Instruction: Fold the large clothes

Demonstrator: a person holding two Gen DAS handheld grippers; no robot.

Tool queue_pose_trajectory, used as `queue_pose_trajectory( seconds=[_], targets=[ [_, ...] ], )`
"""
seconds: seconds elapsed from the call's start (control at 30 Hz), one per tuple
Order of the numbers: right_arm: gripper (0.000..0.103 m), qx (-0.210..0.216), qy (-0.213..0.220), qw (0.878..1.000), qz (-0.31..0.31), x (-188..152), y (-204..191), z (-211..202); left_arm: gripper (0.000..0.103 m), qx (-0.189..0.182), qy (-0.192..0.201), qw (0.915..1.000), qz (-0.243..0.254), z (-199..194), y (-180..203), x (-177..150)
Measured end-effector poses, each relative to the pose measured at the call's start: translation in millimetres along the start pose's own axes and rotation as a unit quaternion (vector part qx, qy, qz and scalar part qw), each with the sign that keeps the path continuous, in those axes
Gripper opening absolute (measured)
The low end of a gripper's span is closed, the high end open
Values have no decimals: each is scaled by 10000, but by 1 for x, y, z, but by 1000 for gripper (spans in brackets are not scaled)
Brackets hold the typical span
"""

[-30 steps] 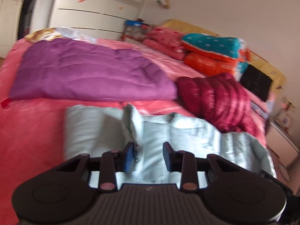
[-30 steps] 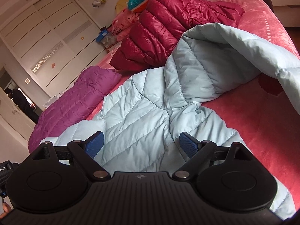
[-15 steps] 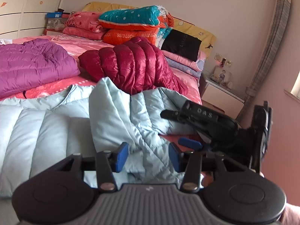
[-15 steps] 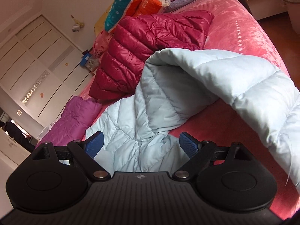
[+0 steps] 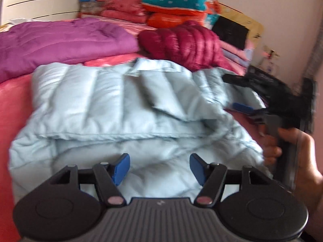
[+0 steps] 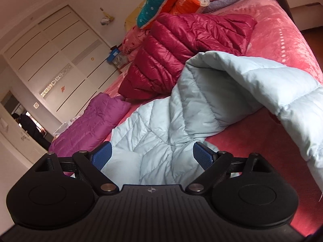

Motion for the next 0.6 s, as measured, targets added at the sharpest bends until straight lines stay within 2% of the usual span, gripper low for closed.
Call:
queue_pose_trajectory(
  seconds=[0.17,0.33,0.47,0.6],
  targets=[
    [103,129,-20,9952,-973,-19,-40,6,65,140,316,9991,-227,16,-24,12],
    [103,161,-97,9888,-1482,-34,-60,15,65,194,625,9965,-529,26,-43,16],
    [103,190,-102,9848,-1725,-41,-71,20,65,457,883,9919,-795,26,-69,21],
    [103,298,-170,9789,-2016,-55,-88,32,65,623,897,9871,-1167,26,-98,21]
  ],
)
Point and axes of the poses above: each gripper's, at about its wrist camera, not at the fingertips, and z roughly the way its jaws point, y to its right, x to its top, the point moved 4 cm from there along z, roughly the way its jaws point, and after that the axes turned 7 degrees about z, right-handed, at the moved point
